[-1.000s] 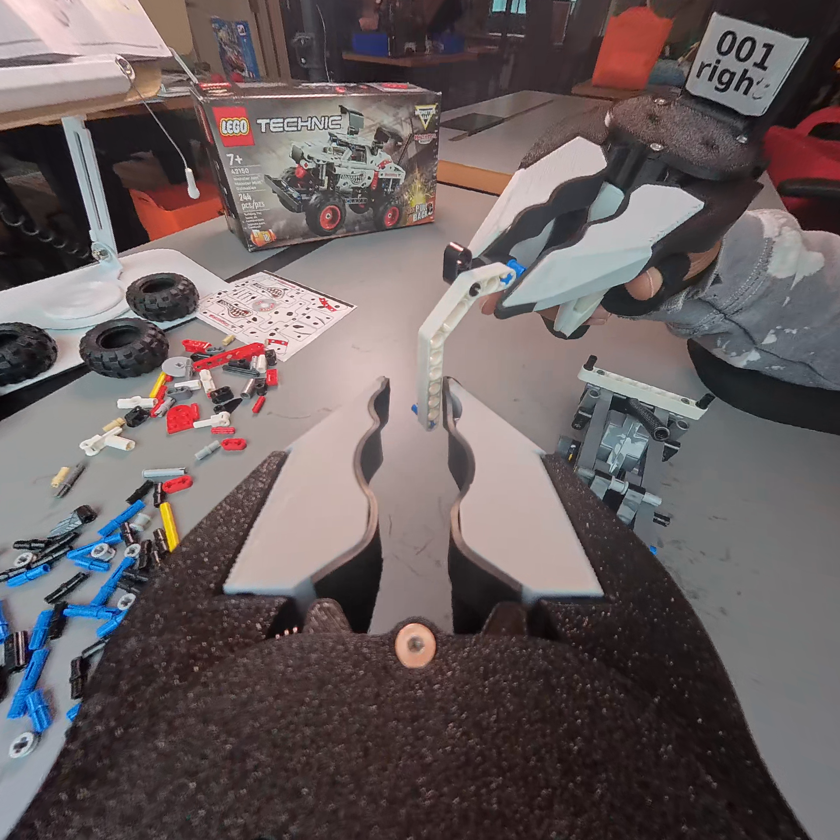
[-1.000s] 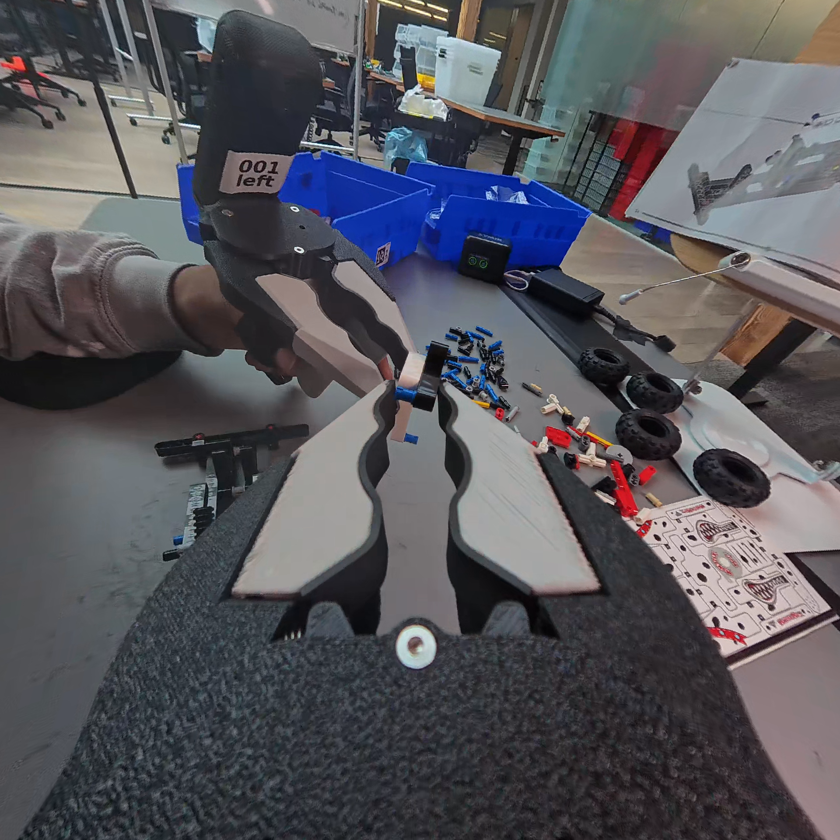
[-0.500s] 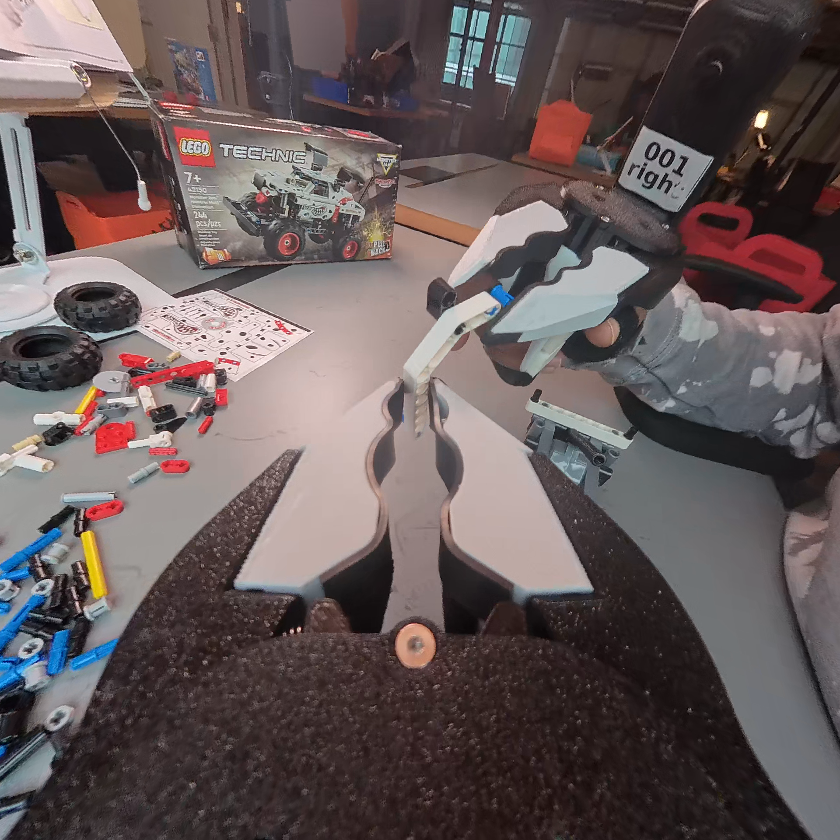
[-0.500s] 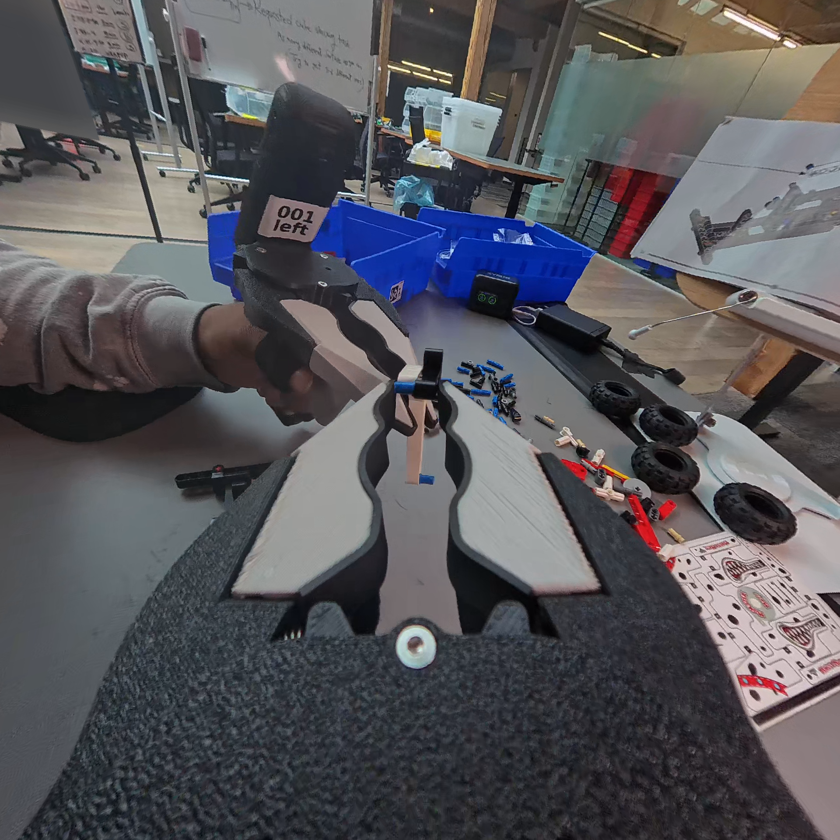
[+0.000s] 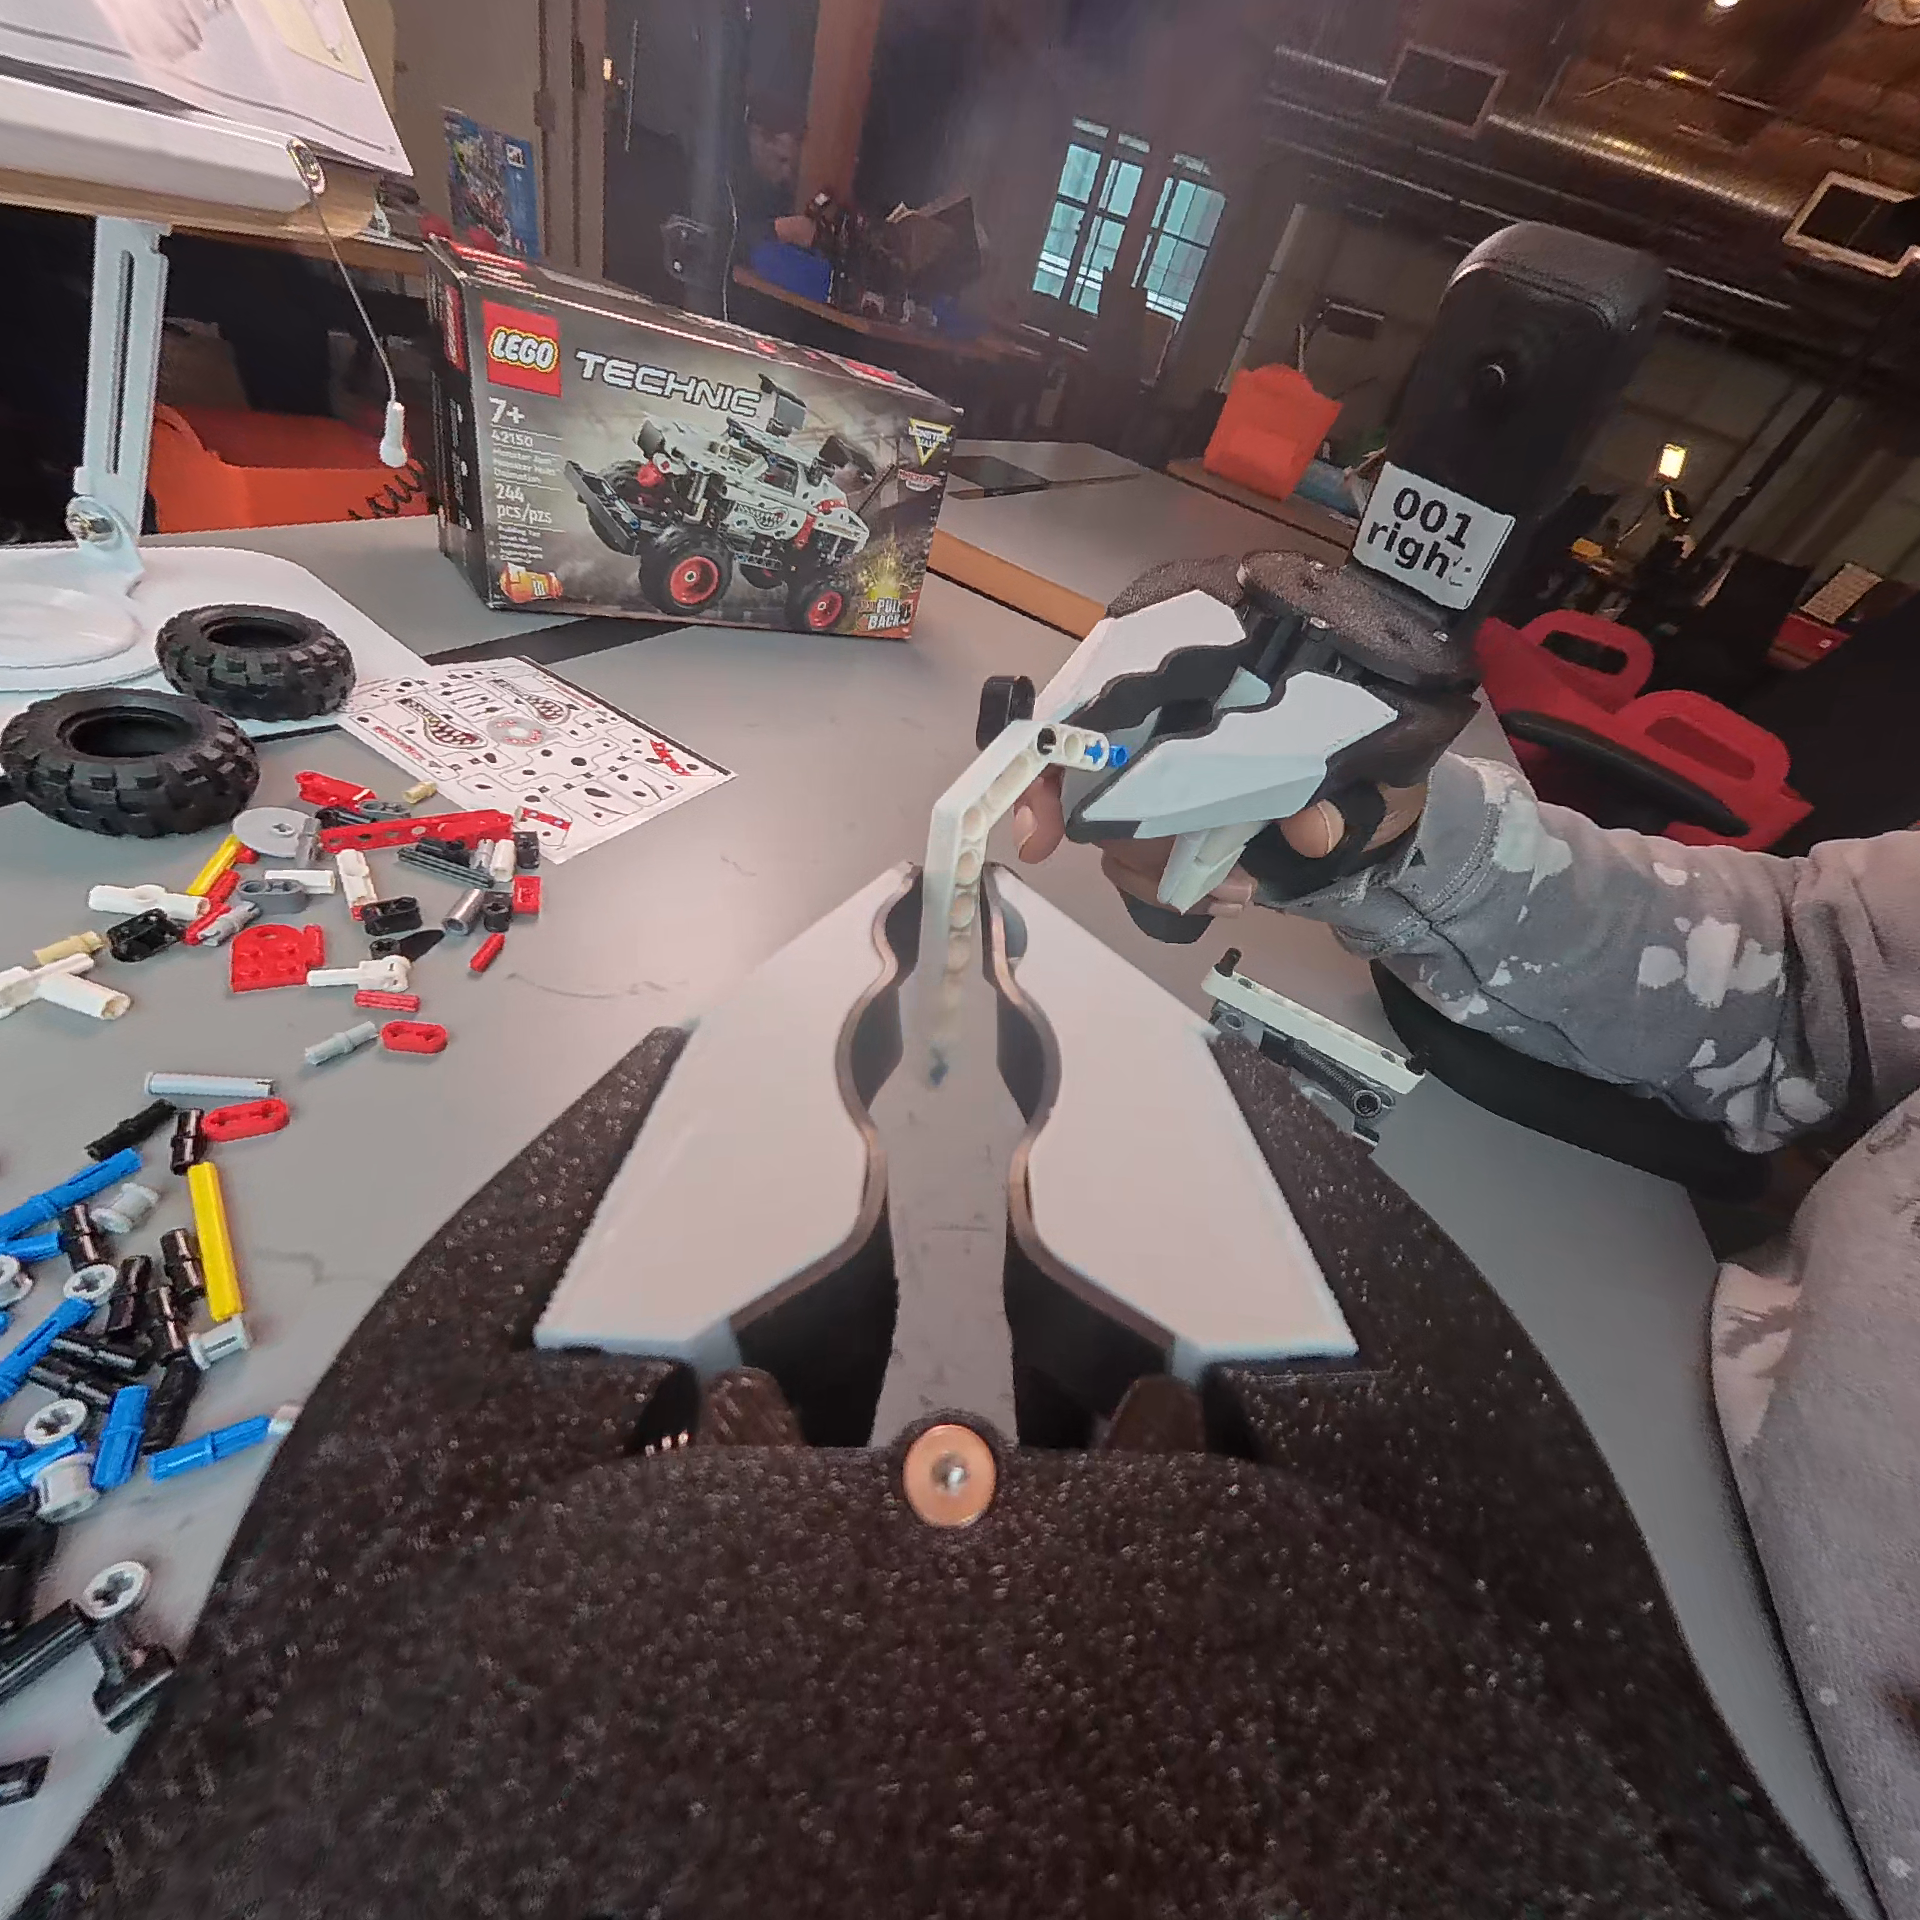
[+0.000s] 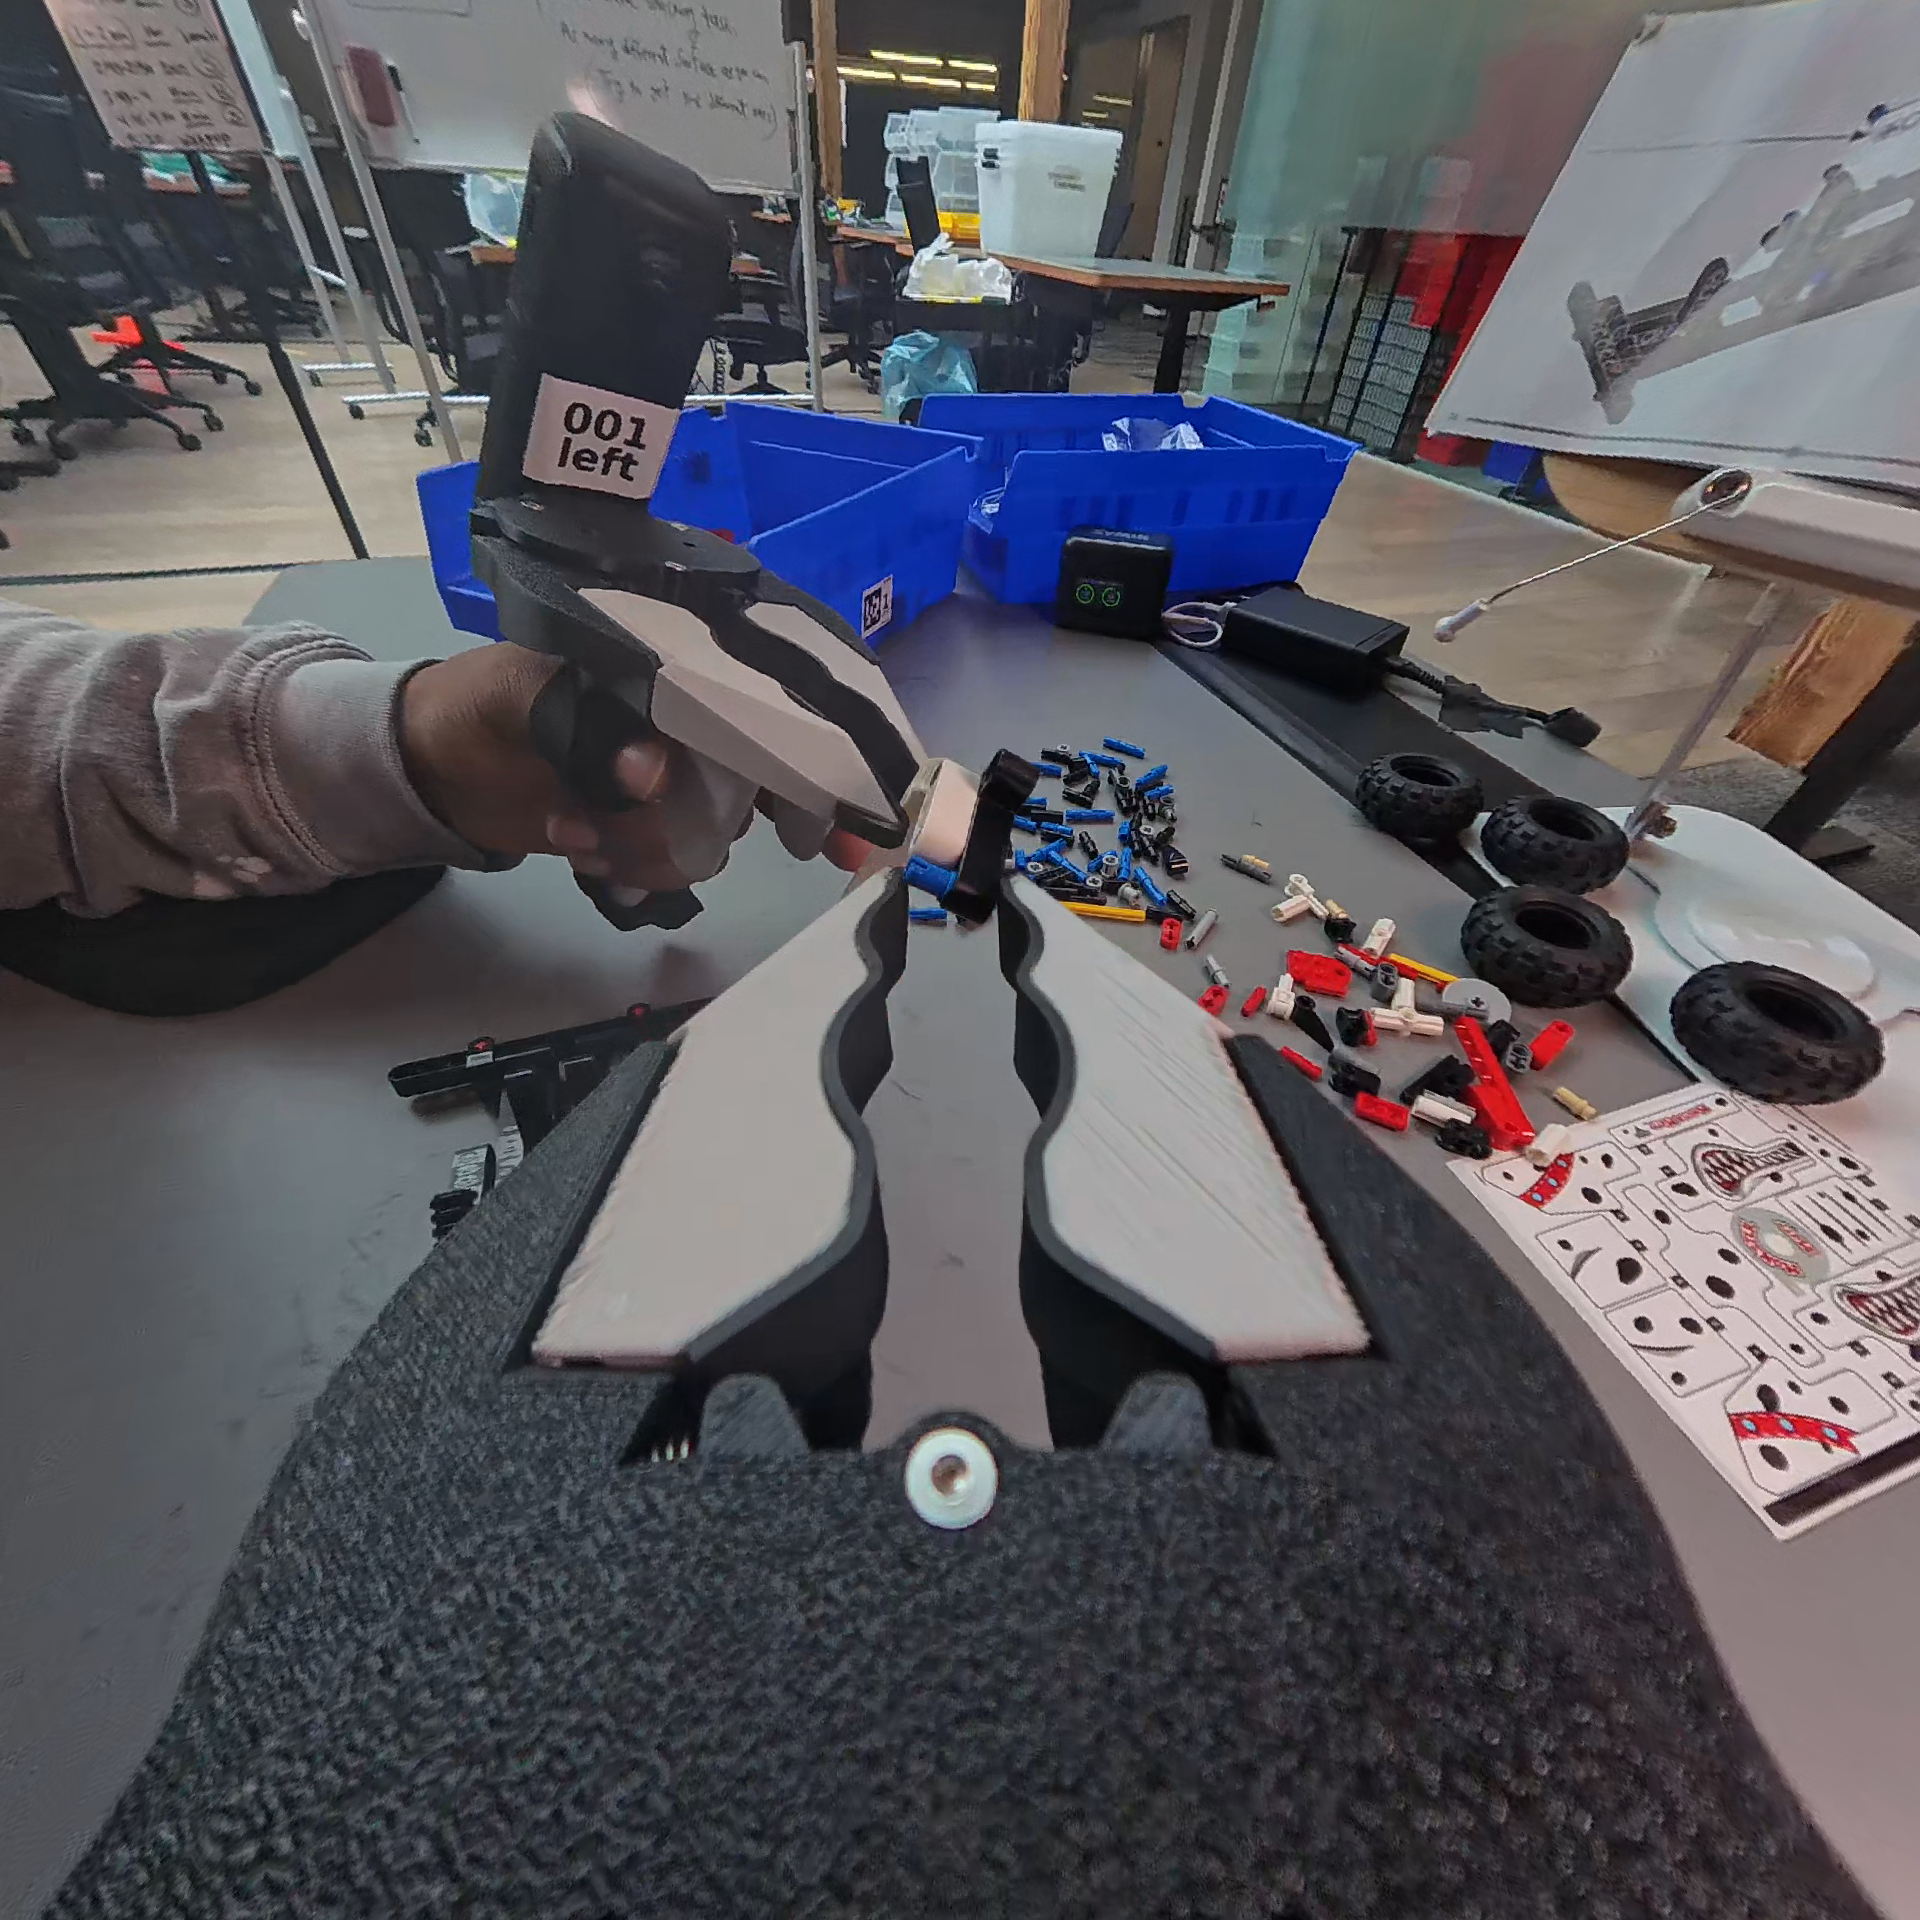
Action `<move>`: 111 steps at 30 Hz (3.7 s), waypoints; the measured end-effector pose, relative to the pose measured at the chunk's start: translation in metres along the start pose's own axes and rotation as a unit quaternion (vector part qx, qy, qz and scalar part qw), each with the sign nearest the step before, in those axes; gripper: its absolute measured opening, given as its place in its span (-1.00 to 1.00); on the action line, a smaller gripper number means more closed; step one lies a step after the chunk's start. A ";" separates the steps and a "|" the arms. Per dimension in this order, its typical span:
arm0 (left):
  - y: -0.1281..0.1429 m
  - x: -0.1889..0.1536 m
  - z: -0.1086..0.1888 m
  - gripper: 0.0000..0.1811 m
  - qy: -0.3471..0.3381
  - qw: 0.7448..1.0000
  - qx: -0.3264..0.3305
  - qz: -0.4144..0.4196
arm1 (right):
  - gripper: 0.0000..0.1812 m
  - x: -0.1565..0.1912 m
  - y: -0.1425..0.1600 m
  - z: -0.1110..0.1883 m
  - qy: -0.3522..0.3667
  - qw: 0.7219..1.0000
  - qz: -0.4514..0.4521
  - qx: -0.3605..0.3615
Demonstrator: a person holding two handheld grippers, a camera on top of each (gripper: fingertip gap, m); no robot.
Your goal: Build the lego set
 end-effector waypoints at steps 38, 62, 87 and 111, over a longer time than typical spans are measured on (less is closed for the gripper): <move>-0.010 -0.012 0.008 -0.59 0.075 0.997 -0.029 -0.001 | -0.81 -0.012 0.002 0.016 -0.096 0.987 -0.117 -0.052; 0.023 -0.034 -0.007 -0.82 0.115 0.982 0.120 -0.094 | -0.79 0.005 0.026 0.032 -0.185 0.980 -0.055 0.058; 0.052 -0.045 -0.019 -0.82 0.165 0.965 0.182 -0.097 | -0.19 0.035 0.056 0.077 -0.223 0.958 -0.046 0.176; 0.053 -0.042 -0.020 -0.82 0.178 0.967 0.170 -0.063 | -0.17 0.054 0.070 0.054 -0.220 0.954 -0.013 0.201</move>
Point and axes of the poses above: each gripper's, where its closed fingertips meet, z back along the fingers, y out of its underside, x = y × z across the jaws, the point moved 5 cm from there along z, back along the fingers, and after that the axes turned 8 degrees about y, right-handed, at the moved point
